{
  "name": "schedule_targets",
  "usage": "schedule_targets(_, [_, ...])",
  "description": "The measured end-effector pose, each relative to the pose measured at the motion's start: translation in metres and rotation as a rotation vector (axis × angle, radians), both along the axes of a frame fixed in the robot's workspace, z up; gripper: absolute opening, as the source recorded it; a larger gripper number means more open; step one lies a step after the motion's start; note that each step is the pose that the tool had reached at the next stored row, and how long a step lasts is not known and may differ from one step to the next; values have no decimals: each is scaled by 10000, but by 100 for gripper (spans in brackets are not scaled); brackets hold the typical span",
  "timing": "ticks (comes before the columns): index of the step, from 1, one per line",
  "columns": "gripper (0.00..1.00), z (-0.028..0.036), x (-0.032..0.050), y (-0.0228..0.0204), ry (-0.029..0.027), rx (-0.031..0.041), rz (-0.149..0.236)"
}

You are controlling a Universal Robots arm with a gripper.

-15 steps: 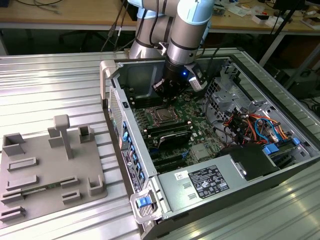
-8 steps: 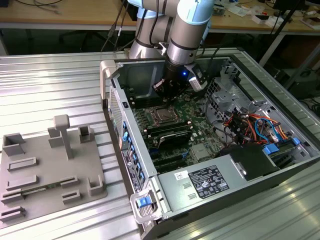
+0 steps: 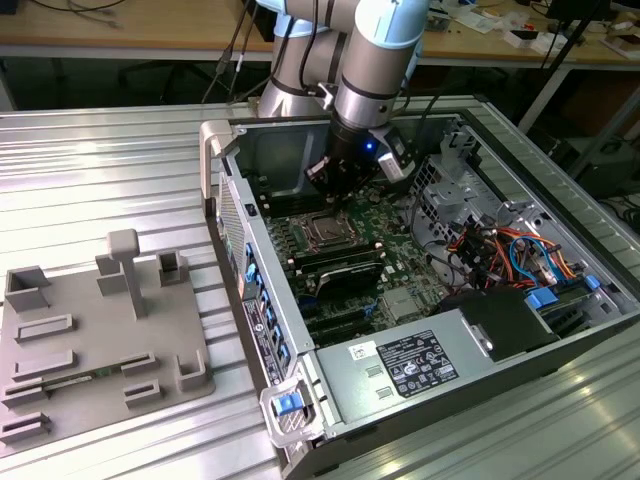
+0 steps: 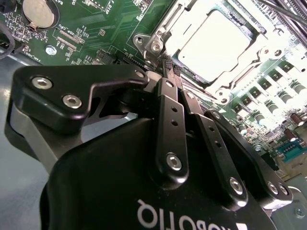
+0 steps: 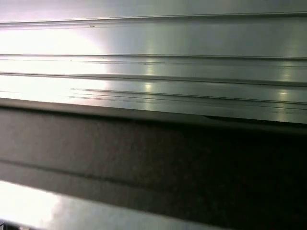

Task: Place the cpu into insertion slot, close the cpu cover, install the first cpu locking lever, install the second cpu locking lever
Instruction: 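Install the first cpu locking lever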

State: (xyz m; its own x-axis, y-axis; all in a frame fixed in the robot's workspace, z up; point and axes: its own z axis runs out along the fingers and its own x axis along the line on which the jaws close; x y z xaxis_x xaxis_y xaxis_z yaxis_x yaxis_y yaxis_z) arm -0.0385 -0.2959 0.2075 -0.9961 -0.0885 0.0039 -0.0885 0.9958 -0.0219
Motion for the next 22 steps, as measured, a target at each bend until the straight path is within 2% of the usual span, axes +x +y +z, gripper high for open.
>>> schedule_targets(7, [11,2,-1,13,1,-1,5])
schedule_targets(17, [11,2,-1,68,1,-1,22])
schedule_targets(22, [11,1,-1,53,0,-1,24])
